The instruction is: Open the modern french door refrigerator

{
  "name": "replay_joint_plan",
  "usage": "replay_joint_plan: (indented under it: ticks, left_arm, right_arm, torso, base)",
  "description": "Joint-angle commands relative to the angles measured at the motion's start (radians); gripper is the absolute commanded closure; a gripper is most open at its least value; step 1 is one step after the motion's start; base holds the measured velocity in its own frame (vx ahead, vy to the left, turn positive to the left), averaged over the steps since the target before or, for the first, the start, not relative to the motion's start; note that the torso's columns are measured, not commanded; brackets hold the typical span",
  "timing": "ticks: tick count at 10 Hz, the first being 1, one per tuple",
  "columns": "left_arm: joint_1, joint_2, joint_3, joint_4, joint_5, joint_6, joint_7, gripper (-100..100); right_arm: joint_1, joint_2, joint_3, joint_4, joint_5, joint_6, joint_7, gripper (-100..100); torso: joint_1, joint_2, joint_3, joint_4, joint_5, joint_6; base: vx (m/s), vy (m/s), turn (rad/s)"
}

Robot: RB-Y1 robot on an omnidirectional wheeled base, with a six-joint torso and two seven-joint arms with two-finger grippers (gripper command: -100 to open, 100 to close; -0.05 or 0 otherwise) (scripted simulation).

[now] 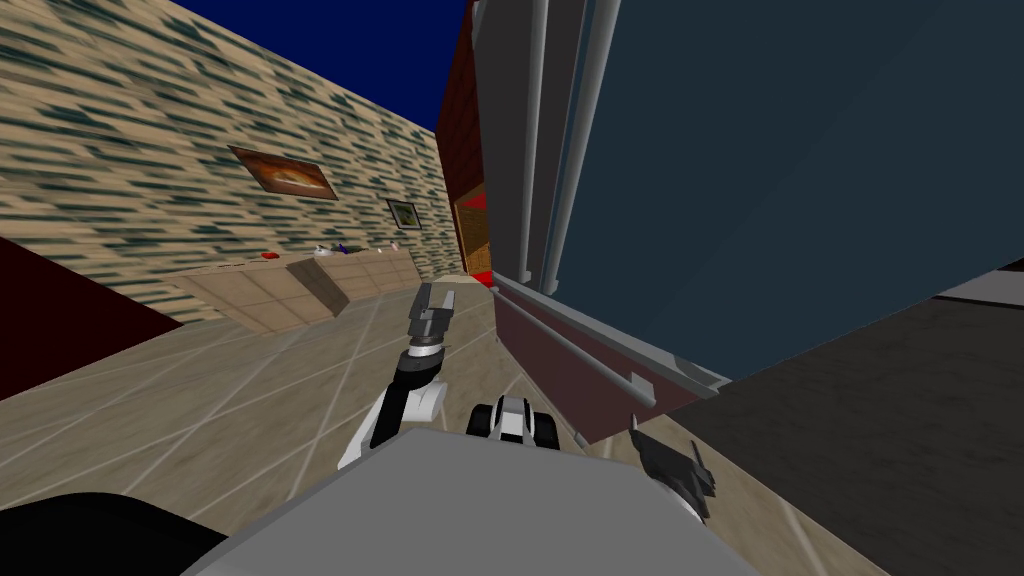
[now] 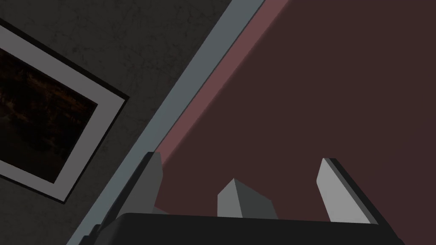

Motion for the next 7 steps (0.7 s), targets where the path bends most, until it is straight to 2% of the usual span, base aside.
replay_joint_plan:
  ticks: [1, 3, 4, 5, 6, 7]
  left_arm:
    - [0.000, 0.000, 0.000, 0.000, 0.000, 0.000, 0.000, 0]
    - [0.000, 0.000, 0.000, 0.000, 0.000, 0.000, 0.000, 0]
    - [0.000, 0.000, 0.000, 0.000, 0.000, 0.000, 0.000, 0]
    - [0.000, 0.000, 0.000, 0.000, 0.000, 0.000, 0.000, 0]
    - [0.000, 0.000, 0.000, 0.000, 0.000, 0.000, 0.000, 0]
    - [0.000, 0.000, 0.000, 0.000, 0.000, 0.000, 0.000, 0]
  right_arm:
    - [0.011, 0.008, 0.001, 0.029, 0.080, 0.058, -0.005, -100]
    - [0.011, 0.008, 0.001, 0.029, 0.126, 0.058, -0.005, -100]
    - [0.016, 0.015, 0.002, 0.047, 0.163, 0.092, -0.007, -100]
    - [0.016, 0.015, 0.002, 0.047, 0.191, 0.092, -0.007, -100]
    - [0.021, 0.023, 0.002, 0.064, 0.220, 0.123, -0.009, -100]
    - [0.021, 0.023, 0.002, 0.064, 0.251, 0.123, -0.009, -100]
  torso:
    - [0.000, 0.000, 0.000, 0.000, 0.000, 0.000]
    - [0.000, 0.000, 0.000, 0.000, 0.000, 0.000]
    - [0.001, 0.002, 0.001, 0.000, 0.000, 0.000]
    - [0.000, 0.001, 0.001, 0.000, 0.000, 0.000]
    - [0.000, 0.001, 0.000, 0.000, 0.000, 0.000]
    - [0.000, 0.000, 0.000, 0.000, 0.000, 0.000]
  base:
    - [0.052, -0.007, -0.023]
    - [0.034, -0.003, -0.004]
    - [0.037, -0.003, -0.026]
    - [0.037, -0.002, -0.014]
    - [0.046, -0.015, -0.022]
    - [0.040, -0.017, -0.013]
